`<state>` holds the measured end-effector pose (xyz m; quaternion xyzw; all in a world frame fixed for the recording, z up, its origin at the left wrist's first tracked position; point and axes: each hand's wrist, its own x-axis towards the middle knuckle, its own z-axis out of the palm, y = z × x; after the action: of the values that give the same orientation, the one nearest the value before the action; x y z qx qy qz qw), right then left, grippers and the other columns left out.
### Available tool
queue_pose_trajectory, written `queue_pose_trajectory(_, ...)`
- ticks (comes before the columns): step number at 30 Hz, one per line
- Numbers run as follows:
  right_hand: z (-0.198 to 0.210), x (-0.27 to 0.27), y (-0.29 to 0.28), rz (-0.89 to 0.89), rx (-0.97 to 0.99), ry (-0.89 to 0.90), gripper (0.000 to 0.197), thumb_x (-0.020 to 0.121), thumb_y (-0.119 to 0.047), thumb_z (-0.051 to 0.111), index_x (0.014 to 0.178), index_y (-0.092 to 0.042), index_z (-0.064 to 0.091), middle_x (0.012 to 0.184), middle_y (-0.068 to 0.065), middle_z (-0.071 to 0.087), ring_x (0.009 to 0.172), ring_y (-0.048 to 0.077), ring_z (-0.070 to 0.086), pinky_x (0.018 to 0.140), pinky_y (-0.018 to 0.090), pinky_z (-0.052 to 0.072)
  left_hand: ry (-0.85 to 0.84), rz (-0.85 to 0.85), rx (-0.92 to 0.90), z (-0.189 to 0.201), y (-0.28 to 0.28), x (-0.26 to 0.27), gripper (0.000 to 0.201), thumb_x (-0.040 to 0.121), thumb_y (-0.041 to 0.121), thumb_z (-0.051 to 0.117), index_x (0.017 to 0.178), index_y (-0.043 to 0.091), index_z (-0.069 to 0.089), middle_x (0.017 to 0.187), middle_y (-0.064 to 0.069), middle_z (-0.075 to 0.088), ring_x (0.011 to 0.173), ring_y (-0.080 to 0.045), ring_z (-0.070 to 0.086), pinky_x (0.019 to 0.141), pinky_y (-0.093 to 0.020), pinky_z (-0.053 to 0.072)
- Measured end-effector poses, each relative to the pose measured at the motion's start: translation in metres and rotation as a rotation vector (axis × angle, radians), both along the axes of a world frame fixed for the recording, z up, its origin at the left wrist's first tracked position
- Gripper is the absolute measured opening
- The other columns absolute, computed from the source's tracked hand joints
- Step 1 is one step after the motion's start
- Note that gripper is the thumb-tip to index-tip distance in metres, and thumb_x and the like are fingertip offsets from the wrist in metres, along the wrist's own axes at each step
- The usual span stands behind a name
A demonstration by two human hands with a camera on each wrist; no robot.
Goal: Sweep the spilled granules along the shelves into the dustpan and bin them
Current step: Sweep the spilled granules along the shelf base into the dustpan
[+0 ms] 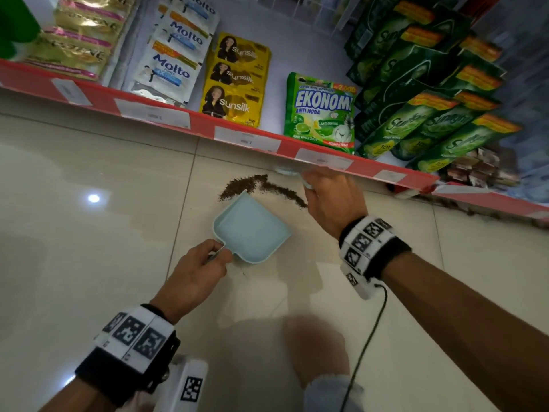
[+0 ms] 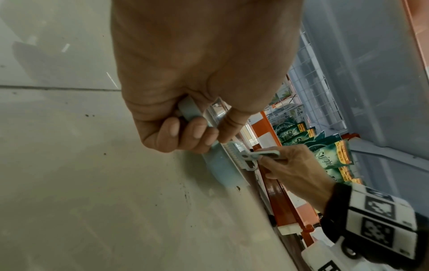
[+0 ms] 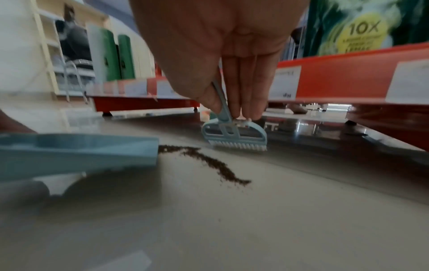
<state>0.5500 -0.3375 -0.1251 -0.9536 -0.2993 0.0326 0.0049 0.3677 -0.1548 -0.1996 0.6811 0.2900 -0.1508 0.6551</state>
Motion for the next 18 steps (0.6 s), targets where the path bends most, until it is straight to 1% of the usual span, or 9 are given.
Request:
queue_pose_trajectory(2,-0.002,-0.003,0.004,0.022,-0.083,0.103,0.023,0.091,-0.015,0.051,0.107,-0.014,0.067,0.112,0.008,0.068,0.096,0.035,0.065,0.074,0.035,0.05,-0.004,0.011,-0.03,-0.001,0.001,0.003,0.023,0.092,0.038,0.06,0.076,0.022,0.059,0.05,0.014,0.053,0.054,-0.011,0.044,0.057,-0.031,0.033)
queue_pose_trajectory(4,0.002,-0.011,0.001,0.038,-0.114,0.177,0.026,0.09,-0.012,0.05,0.111,-0.013,0.066,0.111,0.01,0.068,0.095,0.036,0.064,0.075,0.036,0.05,-0.01,0.023,-0.06,-0.003,0.0,0.002,0.022,0.095,0.031,0.059,0.075,0.022,0.059,0.052,0.013,0.052,0.054,-0.012,0.043,0.056,-0.031,0.031)
queue_pose_trajectory(6,0.011,-0.018,-0.003,0.041,-0.12,0.167,0.027,0.091,-0.01,0.048,0.111,-0.013,0.066,0.108,0.01,0.068,0.092,0.036,0.064,0.074,0.038,0.052,-0.002,0.013,-0.059,-0.006,-0.001,0.001,0.024,0.095,0.031,0.059,0.072,0.025,0.059,0.053,0.011,0.051,0.052,-0.01,0.042,0.055,-0.03,0.032)
queue_pose_trajectory(9,0.026,-0.016,-0.003,0.061,-0.074,0.117,0.02,0.091,-0.008,0.046,0.1,-0.012,0.063,0.097,0.01,0.068,0.085,0.037,0.063,0.07,0.042,0.052,-0.008,-0.013,-0.061,-0.006,-0.005,0.003,0.025,0.09,0.037,0.059,0.066,0.032,0.058,0.053,0.011,0.052,0.048,-0.006,0.042,0.054,-0.03,0.031)
queue_pose_trajectory(11,0.028,-0.005,0.008,0.104,-0.029,0.085,0.024,0.091,-0.007,0.045,0.105,-0.012,0.065,0.095,0.01,0.068,0.083,0.035,0.063,0.07,0.042,0.052,0.0,0.019,-0.062,-0.006,-0.007,0.005,0.021,0.083,0.042,0.058,0.065,0.033,0.059,0.052,0.011,0.052,0.048,-0.007,0.042,0.054,-0.031,0.031)
queue_pose_trajectory(13,0.024,0.007,0.024,0.167,0.009,0.079,0.032,0.092,-0.007,0.045,0.116,-0.015,0.065,0.1,0.009,0.07,0.085,0.034,0.064,0.073,0.041,0.054,0.0,0.079,-0.053,-0.006,-0.009,0.003,0.018,0.078,0.046,0.058,0.065,0.033,0.059,0.052,0.011,0.052,0.048,-0.007,0.042,0.053,-0.031,0.031)
queue_pose_trajectory(14,0.02,0.011,0.033,0.2,0.027,0.085,0.035,0.093,-0.008,0.046,0.12,-0.018,0.065,0.105,0.009,0.071,0.088,0.033,0.065,0.075,0.041,0.054,-0.004,0.104,-0.048,-0.006,-0.009,0.001,0.018,0.079,0.045,0.059,0.066,0.033,0.06,0.052,0.011,0.052,0.047,-0.007,0.042,0.053,-0.03,0.031)
queue_pose_trajectory(16,0.011,0.016,0.049,0.276,0.033,0.102,0.037,0.093,-0.008,0.047,0.123,-0.02,0.065,0.116,0.008,0.071,0.096,0.033,0.067,0.081,0.04,0.055,-0.013,0.145,-0.029,-0.007,-0.01,-0.006,0.019,0.087,0.039,0.061,0.071,0.03,0.061,0.051,0.011,0.052,0.044,-0.004,0.042,0.052,-0.03,0.031)
queue_pose_trajectory(18,0.002,0.017,0.054,0.354,-0.038,0.105,0.037,0.093,-0.008,0.047,0.124,-0.019,0.064,0.125,0.006,0.067,0.105,0.031,0.066,0.084,0.038,0.052,-0.011,0.174,0.018,-0.006,-0.011,-0.016,0.021,0.095,0.033,0.059,0.077,0.023,0.061,0.051,0.011,0.052,0.044,-0.004,0.042,0.052,-0.029,0.032)
